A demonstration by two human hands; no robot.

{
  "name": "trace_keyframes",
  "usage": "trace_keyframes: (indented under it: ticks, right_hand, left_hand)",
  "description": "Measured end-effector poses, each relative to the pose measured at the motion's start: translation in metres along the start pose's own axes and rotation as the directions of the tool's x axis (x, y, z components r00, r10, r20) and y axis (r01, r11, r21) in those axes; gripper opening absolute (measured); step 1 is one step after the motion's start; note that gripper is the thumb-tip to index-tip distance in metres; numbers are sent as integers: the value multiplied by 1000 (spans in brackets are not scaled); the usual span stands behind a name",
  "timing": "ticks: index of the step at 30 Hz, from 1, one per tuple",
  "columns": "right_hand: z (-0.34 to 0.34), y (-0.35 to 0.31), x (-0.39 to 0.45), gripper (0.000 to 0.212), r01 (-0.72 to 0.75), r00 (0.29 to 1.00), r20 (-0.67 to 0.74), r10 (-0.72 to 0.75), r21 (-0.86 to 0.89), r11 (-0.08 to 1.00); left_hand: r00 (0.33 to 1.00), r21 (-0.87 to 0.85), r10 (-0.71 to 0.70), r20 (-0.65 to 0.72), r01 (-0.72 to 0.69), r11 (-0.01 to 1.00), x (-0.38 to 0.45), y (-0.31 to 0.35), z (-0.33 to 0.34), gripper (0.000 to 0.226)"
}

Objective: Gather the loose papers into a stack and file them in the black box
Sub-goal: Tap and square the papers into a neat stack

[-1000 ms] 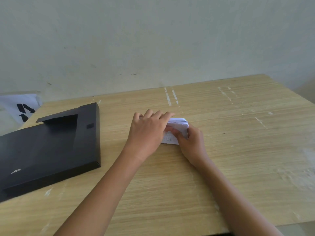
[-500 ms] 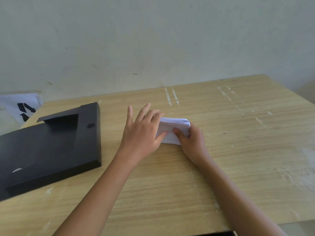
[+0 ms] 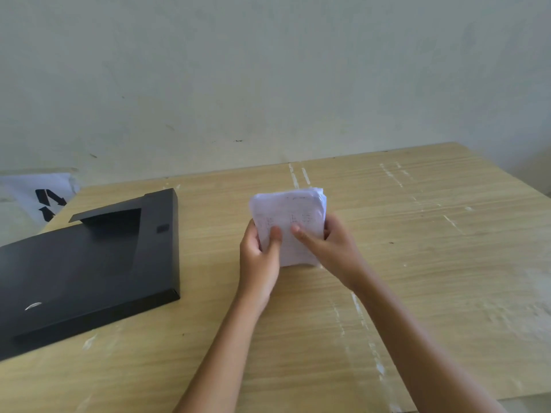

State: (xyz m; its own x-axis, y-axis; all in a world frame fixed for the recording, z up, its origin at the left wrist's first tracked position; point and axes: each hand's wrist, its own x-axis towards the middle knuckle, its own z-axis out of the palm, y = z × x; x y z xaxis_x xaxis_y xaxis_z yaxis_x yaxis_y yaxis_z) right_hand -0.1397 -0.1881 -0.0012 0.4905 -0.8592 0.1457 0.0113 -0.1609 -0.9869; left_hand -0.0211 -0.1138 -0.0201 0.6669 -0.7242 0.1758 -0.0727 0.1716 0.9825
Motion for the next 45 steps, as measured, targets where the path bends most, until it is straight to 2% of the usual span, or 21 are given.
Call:
trace_keyframes:
  ticks: [2,6,8,9,11,12,14,16,18,22,25,27,29,31,32,34,35,37,40,42,45]
  right_hand:
    - [7,11,-3,7,24,999,-43,-28,-82,996]
    - [15,27,-6,19,67,987,-132,-87,-155,986]
    - [16,33,-5,12,78,984,-140,-108,-202,976]
    - [16,34,-5,11,85,984,-140,-114,-202,976]
    - [15,34,-4,12,106,982,-135,-132,-182,977]
    - [14,34,-3,12,110,983,-130,-134,-174,979]
    - [14,36,-3,17,116,984,-115,-137,-169,979]
    - [15,39,-3,27,132,982,-111,-155,-195,972]
    - [14,42,-3,12,164,977,-104,-185,-183,969]
    - [13,43,-6,16,236,965,-90,-247,-120,964]
    - [12,39,-7,4,231,967,-79,-241,-112,966]
    - [12,42,-5,16,233,966,-79,-244,-134,963]
    - [11,43,-4,26,199,972,-94,-214,-153,968]
    - [11,41,-4,29,158,979,-103,-176,-163,974]
    - [10,41,-4,24,140,983,-98,-156,-152,978]
    - [9,40,-2,15,111,989,-81,-123,-140,984]
    - [8,38,-1,15,104,991,-68,-114,-135,985]
    - [6,38,2,16,89,995,-30,-93,-121,989]
    - [6,38,5,16,82,996,-37,-87,-114,990]
    - [7,38,4,22,82,993,-77,-90,-103,991]
    - [11,38,-1,27,86,992,-77,-96,-117,989]
  left_hand:
    - [1000,27,9,9,-9,1000,-4,-6,2,20]
    - [999,181,41,24,-45,982,-3,-16,3,20]
    - [999,241,34,38,-43,970,-2,-17,1,20]
    - [998,260,57,34,-64,963,-3,-14,0,20]
    - [970,350,242,-10,-223,910,-5,0,-3,31]
    - [926,433,378,-15,-334,837,-6,12,-4,44]
    - [781,626,610,136,-545,557,-7,42,-3,58]
    - [685,756,633,362,-613,231,-8,65,7,59]
    - [715,808,502,486,-587,55,-6,67,17,61]
    - [750,823,388,535,-567,-40,-1,57,16,53]
    - [736,801,371,566,-598,-35,1,64,15,51]
    - [715,766,346,607,-642,-16,1,70,13,50]
    - [708,746,395,586,-661,77,4,72,4,53]
    - [740,710,510,438,-633,308,4,63,-10,61]
    - [785,653,528,324,-590,476,3,55,-16,67]
    - [938,438,304,166,-347,830,-2,35,-22,88]
    - [977,337,134,164,-184,923,-3,25,-20,94]
    - [977,274,-48,209,-12,962,0,6,-17,77]
    - [992,294,9,122,-45,955,8,-9,-14,21]
    - [997,297,34,72,-54,953,11,-13,-12,7]
    - [998,321,16,59,-35,946,6,-18,-10,5]
